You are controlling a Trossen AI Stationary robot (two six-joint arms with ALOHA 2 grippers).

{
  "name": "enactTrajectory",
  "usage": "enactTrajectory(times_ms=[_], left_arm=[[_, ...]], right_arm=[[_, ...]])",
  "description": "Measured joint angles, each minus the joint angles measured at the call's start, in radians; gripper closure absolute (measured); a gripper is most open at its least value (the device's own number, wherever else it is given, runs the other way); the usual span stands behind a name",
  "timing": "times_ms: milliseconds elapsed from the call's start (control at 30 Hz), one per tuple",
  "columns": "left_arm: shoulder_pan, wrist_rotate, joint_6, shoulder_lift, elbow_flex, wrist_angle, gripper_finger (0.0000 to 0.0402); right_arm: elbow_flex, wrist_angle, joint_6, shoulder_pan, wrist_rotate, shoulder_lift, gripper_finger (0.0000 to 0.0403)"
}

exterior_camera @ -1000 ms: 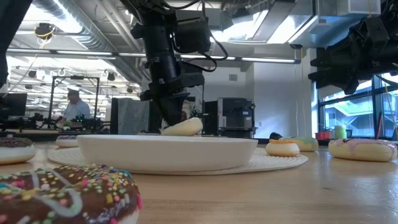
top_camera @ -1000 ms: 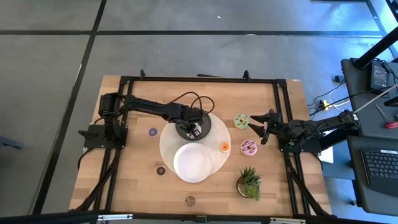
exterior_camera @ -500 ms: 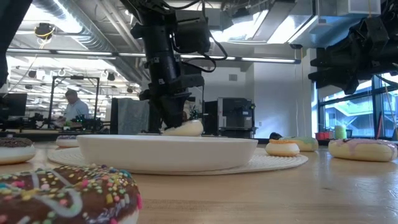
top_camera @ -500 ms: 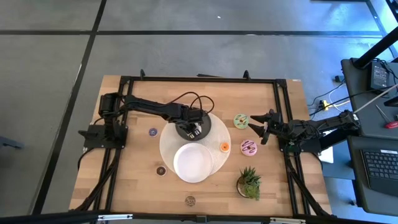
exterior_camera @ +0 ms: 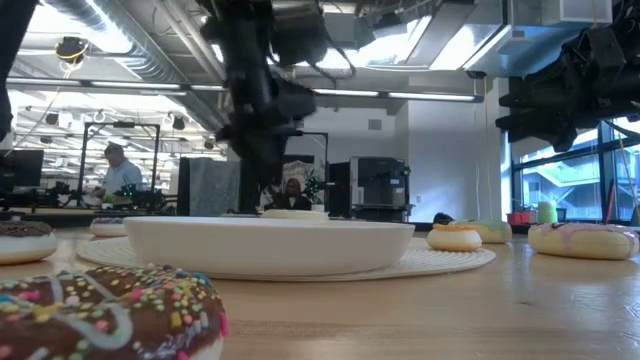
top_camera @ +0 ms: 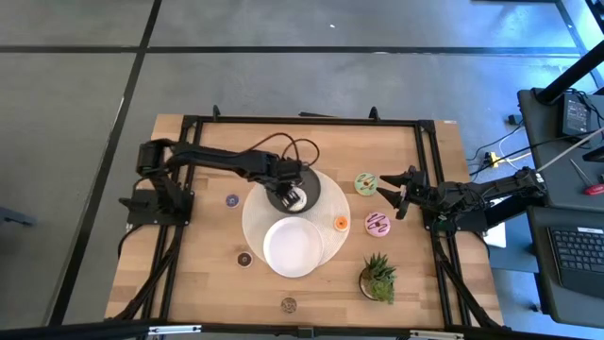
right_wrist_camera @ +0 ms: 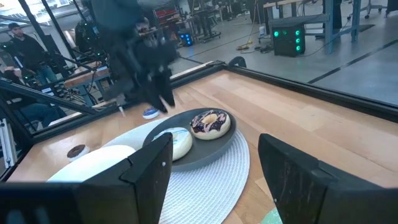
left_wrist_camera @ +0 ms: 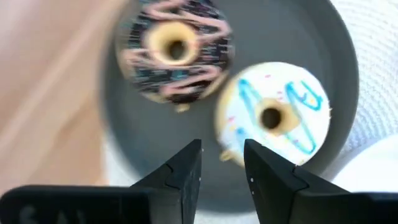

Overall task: Pick & Place donuts
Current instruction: Put the small blue donut on the white plate

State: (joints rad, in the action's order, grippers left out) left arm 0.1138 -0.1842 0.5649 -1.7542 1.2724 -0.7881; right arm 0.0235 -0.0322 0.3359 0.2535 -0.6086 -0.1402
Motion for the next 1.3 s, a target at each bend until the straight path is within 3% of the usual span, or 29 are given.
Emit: enactTrajectory(times_ms=[333, 833, 1300], left_arm=[[-0.076, -0.239, 0.128, 0.190, -0.042, -0.232, 0.0280], [-0.092, -0.152, 0.523, 0.338, -0.490, -0.219, 0.0281], [-0.094, -0.089, 0.575, 0.338, -0.578, -0.117, 0.0281]], right_arm=[[0.000, 0.000, -0.002, 0.000, 0.000, 0.000, 0.0164], [0.000, 0.000, 0.001, 0.000, 0.000, -0.002, 0.0164], [0.000, 0.000, 0.003, 0.000, 0.000, -0.002, 0.0164]])
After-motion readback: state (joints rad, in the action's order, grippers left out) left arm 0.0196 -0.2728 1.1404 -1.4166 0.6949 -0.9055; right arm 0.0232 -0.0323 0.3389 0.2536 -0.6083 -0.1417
